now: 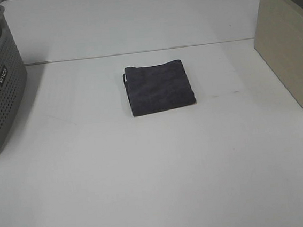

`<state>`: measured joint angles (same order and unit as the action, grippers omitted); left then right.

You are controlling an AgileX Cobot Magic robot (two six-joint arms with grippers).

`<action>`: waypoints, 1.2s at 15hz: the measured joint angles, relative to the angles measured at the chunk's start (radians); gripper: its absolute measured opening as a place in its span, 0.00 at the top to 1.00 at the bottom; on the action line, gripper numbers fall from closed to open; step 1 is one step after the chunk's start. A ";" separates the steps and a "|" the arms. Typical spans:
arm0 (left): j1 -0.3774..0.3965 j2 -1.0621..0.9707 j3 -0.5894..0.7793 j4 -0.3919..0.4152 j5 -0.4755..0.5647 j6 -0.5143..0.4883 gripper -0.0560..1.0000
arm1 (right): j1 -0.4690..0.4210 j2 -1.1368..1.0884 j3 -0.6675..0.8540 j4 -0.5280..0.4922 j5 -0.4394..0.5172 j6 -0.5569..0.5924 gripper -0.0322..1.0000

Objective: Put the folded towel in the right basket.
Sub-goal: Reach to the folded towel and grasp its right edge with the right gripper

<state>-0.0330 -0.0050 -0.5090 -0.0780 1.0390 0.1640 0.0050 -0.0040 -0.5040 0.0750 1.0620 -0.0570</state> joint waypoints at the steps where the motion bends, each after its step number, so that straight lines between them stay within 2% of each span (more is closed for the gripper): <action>1: 0.000 0.000 0.000 0.000 0.000 0.000 0.01 | 0.000 0.000 0.000 0.000 0.000 0.000 0.21; 18: 0.000 0.000 0.000 0.000 0.000 0.000 0.01 | 0.000 0.000 0.000 0.000 0.000 0.000 0.21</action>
<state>-0.0330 -0.0050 -0.5090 -0.0780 1.0390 0.1640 0.0050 -0.0040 -0.5040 0.0750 1.0620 -0.0570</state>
